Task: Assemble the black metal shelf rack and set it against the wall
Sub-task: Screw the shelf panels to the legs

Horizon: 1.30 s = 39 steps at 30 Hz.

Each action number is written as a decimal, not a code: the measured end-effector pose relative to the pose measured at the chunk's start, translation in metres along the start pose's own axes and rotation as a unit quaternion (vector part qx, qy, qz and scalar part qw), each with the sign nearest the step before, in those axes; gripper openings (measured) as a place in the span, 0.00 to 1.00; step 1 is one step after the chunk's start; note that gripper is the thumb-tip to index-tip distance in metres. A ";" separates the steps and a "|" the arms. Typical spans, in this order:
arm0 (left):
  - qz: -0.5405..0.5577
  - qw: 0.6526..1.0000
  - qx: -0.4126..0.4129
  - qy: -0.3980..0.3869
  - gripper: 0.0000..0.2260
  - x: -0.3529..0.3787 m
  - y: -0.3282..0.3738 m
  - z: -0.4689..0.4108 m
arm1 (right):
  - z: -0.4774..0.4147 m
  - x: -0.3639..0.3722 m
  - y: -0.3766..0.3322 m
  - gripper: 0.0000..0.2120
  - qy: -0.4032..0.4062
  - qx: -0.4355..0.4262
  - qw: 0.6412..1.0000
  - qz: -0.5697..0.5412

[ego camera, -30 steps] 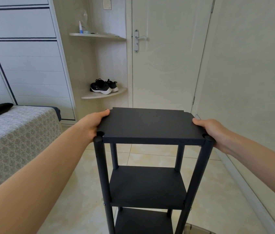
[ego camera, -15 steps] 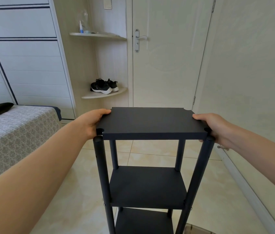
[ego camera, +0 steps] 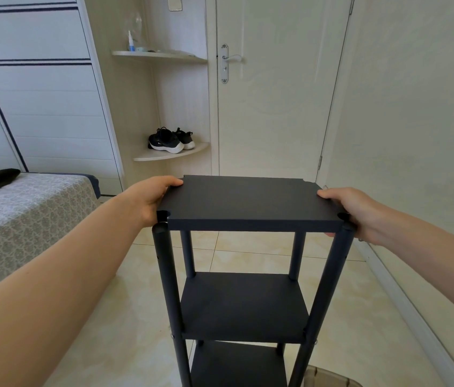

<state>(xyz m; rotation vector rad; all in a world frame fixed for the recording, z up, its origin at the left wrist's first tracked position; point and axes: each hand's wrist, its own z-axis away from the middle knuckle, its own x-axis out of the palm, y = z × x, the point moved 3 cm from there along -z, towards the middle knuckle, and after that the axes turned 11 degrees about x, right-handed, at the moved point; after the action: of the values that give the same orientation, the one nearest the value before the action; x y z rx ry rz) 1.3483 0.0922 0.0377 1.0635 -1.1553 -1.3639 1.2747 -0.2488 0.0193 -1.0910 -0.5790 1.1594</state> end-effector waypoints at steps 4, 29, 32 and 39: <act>-0.001 1.000 0.005 0.004 0.07 -0.002 -0.003 0.000 | 0.001 0.002 0.001 0.10 0.003 -0.001 1.000 -0.009; 0.059 0.996 0.037 -0.059 0.12 -0.011 -0.022 -0.002 | 0.009 0.005 -0.001 0.10 0.024 -0.011 0.999 -0.033; 0.069 0.996 0.039 -0.050 0.11 -0.011 -0.025 -0.003 | 0.010 0.004 0.001 0.11 0.025 -0.011 0.999 -0.018; 0.090 0.995 -0.008 -0.049 0.11 -0.010 -0.055 0.002 | 0.011 0.009 0.002 0.11 0.029 -0.022 0.999 0.007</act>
<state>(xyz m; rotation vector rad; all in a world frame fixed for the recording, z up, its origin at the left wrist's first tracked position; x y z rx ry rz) 1.3393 0.1040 -0.0160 0.8666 -1.2774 -1.2925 1.2683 -0.2362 0.0207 -1.1638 -0.5555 1.1281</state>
